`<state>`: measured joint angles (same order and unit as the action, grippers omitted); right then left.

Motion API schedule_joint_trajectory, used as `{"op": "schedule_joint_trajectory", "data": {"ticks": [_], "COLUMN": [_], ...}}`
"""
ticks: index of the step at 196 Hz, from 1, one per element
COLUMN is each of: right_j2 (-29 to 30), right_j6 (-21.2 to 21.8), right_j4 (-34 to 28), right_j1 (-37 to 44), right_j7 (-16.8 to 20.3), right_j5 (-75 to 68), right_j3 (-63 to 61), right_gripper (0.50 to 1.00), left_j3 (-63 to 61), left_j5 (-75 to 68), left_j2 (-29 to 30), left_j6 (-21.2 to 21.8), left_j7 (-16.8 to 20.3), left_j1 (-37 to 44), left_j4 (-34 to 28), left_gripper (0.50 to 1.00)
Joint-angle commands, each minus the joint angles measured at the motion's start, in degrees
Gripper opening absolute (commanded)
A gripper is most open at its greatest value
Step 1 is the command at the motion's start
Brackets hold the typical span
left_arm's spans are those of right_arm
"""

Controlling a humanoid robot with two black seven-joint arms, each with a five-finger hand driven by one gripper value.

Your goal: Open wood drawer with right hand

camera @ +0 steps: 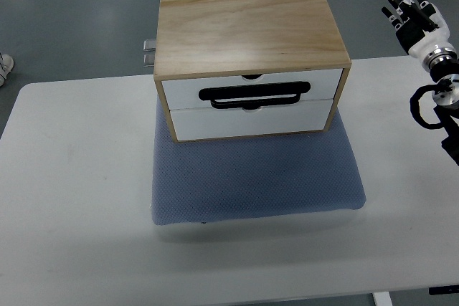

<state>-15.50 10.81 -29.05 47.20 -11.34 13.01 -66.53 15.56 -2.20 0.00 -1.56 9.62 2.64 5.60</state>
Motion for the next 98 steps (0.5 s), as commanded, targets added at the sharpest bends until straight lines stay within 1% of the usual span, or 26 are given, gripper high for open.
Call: {"op": "schedule_joint_trajectory", "data": {"ticks": [1,98], "right_j2": [0.03,-0.06], "right_j6": [0.0,0.0], "right_j4": [0.04,-0.05], "right_j1": [0.0,0.44], "right_j7": [0.0,0.0], "right_j5": [0.0,0.0], "right_j3": [0.0,0.09], "right_gripper": [0.944,0.944], "left_j3": [-0.09,0.0], "left_j5": [0.0,0.0], "left_j2": [0.0,0.0], "left_j6": [-0.03,0.5], "left_j7": [0.05,0.05], "left_j1": [0.0,0.0], "left_j4": [0.11,0.37], "left_gripper": [1.0,1.0]}}
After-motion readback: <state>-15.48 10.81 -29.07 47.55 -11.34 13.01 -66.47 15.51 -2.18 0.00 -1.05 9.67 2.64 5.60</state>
